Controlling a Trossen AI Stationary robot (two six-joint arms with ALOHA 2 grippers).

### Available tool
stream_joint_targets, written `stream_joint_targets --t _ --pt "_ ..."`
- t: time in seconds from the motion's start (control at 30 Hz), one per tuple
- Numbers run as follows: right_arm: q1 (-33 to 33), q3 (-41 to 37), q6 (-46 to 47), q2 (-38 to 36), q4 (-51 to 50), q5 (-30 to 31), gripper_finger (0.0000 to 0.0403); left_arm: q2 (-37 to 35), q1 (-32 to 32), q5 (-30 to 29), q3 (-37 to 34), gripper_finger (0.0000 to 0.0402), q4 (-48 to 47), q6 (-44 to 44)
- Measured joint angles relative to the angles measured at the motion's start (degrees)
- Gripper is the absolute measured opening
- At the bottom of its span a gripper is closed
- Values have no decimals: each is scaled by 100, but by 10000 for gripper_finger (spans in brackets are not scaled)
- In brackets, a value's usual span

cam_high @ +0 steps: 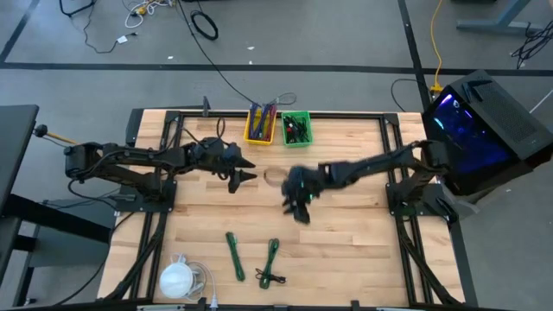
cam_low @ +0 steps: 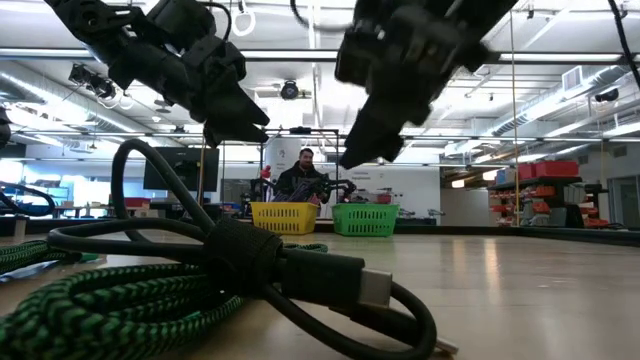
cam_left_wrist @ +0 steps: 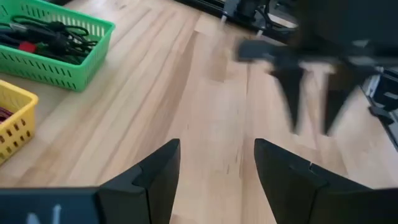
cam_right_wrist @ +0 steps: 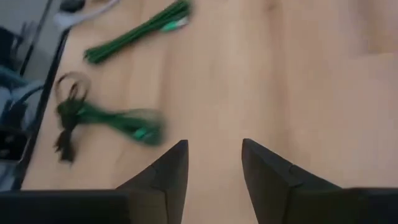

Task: Pick & Place USB Port
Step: Put the black usb cable into the green bin

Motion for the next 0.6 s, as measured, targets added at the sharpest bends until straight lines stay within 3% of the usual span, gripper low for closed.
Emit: stream_joint_targets --t 0.3,0.6 --pt "1641 9 1206 76 486 1498 150 0 -195 -561 0 211 14 -11" --pt "2428 4 1933 808 1794 1699 150 0 -254 -561 0 211 154 -256"
